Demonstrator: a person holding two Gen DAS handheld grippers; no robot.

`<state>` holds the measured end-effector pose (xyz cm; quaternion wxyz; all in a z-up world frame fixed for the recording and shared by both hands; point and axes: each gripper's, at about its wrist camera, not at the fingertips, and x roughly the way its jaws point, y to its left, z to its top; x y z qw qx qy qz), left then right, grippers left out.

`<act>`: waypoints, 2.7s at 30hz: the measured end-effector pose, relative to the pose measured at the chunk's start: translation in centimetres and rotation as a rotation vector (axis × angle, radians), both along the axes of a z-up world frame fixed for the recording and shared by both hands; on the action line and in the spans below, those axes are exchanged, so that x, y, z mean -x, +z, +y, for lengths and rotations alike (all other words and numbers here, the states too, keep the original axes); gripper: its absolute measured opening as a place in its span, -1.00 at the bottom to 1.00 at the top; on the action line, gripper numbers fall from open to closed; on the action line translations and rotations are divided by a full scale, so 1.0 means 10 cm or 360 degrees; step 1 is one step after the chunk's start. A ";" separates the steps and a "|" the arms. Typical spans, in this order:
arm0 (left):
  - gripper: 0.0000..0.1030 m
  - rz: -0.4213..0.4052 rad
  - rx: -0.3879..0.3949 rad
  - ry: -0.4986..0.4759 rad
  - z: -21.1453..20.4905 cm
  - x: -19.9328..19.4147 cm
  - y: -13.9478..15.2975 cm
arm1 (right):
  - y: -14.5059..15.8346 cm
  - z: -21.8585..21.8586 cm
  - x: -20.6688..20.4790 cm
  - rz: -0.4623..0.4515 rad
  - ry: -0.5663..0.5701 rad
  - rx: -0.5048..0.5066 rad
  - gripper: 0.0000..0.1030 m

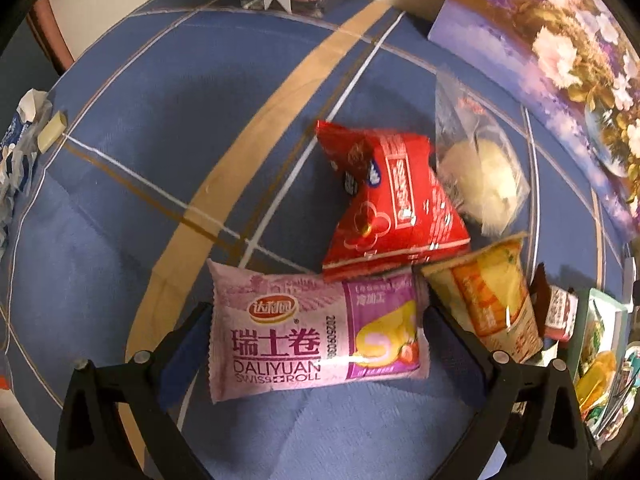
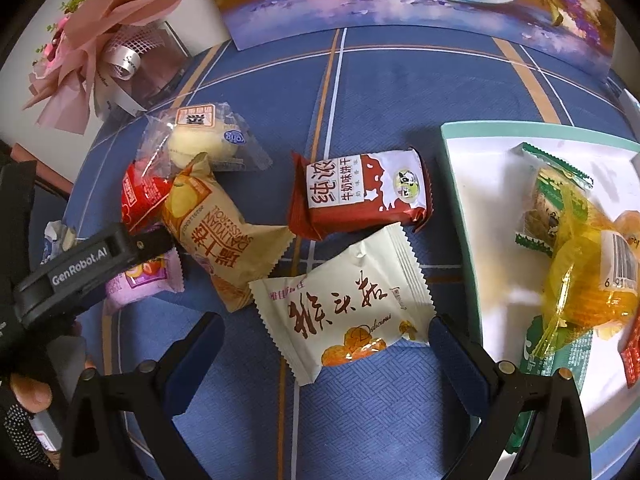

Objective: Organize snacks
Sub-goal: 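Grasp the pink Swiss roll with the left tool while the right tool grasps the white pastry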

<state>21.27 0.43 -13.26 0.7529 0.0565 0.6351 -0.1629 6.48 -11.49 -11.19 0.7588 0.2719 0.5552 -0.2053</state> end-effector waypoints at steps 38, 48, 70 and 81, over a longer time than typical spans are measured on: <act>0.62 0.0004 0.0033 0.0101 0.14 0.37 0.29 | 0.18 -0.18 0.29 -0.0031 -0.0078 0.0014 0.25; 0.62 -0.0037 0.0086 0.0128 0.15 0.59 0.52 | 0.43 -0.17 0.41 -0.0096 -0.0069 0.0012 0.23; 0.62 -0.0216 0.0245 0.0059 -0.05 0.84 1.12 | 0.95 -0.28 0.68 -0.0255 -0.0095 0.0084 0.23; 0.62 -0.0272 0.0287 -0.0159 -0.64 1.30 1.35 | 1.11 -0.69 1.08 -0.0284 -0.0256 0.0138 0.23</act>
